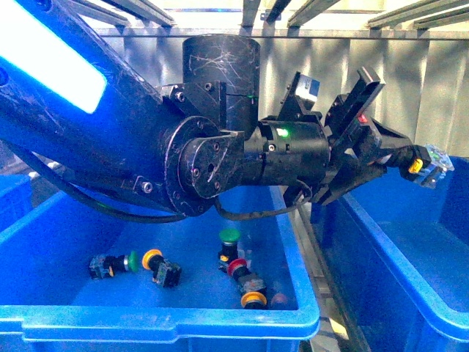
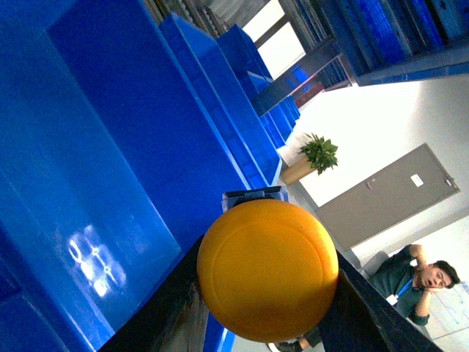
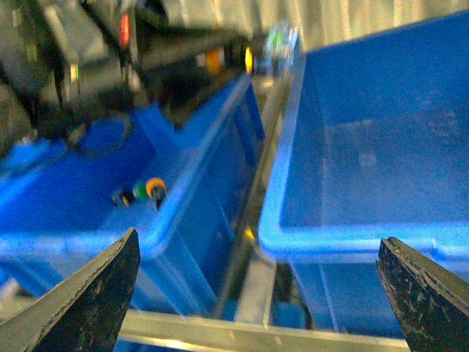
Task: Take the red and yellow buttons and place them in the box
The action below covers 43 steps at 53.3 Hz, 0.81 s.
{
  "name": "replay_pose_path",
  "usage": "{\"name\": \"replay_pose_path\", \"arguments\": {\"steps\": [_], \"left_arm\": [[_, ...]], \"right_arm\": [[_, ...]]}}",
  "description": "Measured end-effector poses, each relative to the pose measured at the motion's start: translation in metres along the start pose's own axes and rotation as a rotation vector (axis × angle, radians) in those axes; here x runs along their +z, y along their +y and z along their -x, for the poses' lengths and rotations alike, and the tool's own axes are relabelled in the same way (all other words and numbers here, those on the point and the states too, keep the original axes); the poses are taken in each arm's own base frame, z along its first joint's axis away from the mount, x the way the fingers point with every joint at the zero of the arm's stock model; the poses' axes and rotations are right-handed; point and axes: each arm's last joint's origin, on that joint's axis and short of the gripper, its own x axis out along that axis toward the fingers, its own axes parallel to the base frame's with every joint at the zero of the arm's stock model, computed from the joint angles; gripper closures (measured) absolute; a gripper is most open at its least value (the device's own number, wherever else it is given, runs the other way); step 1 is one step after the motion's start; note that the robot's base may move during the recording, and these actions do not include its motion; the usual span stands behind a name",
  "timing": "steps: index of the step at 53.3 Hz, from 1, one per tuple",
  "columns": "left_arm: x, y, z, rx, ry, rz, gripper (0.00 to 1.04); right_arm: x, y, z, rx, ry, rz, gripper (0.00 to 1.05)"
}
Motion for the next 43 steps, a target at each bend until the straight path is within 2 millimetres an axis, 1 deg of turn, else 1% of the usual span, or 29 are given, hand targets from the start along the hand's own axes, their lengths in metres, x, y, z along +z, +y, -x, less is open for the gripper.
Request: {"name": "replay_pose_path", "arguments": {"steps": [2, 4, 6, 11, 20, 25, 29, 37, 43], "left_arm": [[-0.002, 0.001, 0.001, 0.006, 0.005, 0.002, 0.72], [-0.003, 0.0, 0.002, 0.012, 0.008, 0.003, 0.72], [-0.003, 0.0, 0.004, 0.017, 0.007, 0.002, 0.72], [-0.002, -0.004, 0.007, 0.032, 0.016, -0.008, 0.72], [-0.002, -0.014, 0.005, 0.042, 0.036, -0.028, 0.72], [-0.003, -0.018, 0.003, 0.046, 0.045, -0.037, 0.72], [-0.002, -0.019, 0.003, 0.058, 0.043, -0.044, 0.72], [-0.002, -0.023, 0.0, 0.061, 0.057, -0.057, 0.72], [-0.003, -0.028, -0.002, 0.055, 0.063, -0.071, 0.72]], "right_arm": [[0.012, -0.002, -0.01, -0.027, -0.005, -0.06, 0.07], [0.027, -0.007, -0.024, -0.058, 0.014, -0.169, 0.07], [0.035, -0.011, -0.036, -0.091, 0.037, -0.283, 0.07], [0.044, -0.014, -0.061, -0.153, 0.068, -0.492, 0.07], [0.054, -0.003, -0.094, -0.189, 0.077, -0.722, 0.07], [0.062, 0.007, -0.111, -0.21, 0.049, -0.818, 0.07], [0.063, 0.014, -0.121, -0.228, 0.039, -0.864, 0.07], [0.058, 0.024, -0.134, -0.245, 0.043, -0.931, 0.07], [0.052, 0.027, -0.139, -0.25, 0.061, -0.951, 0.07]]}}
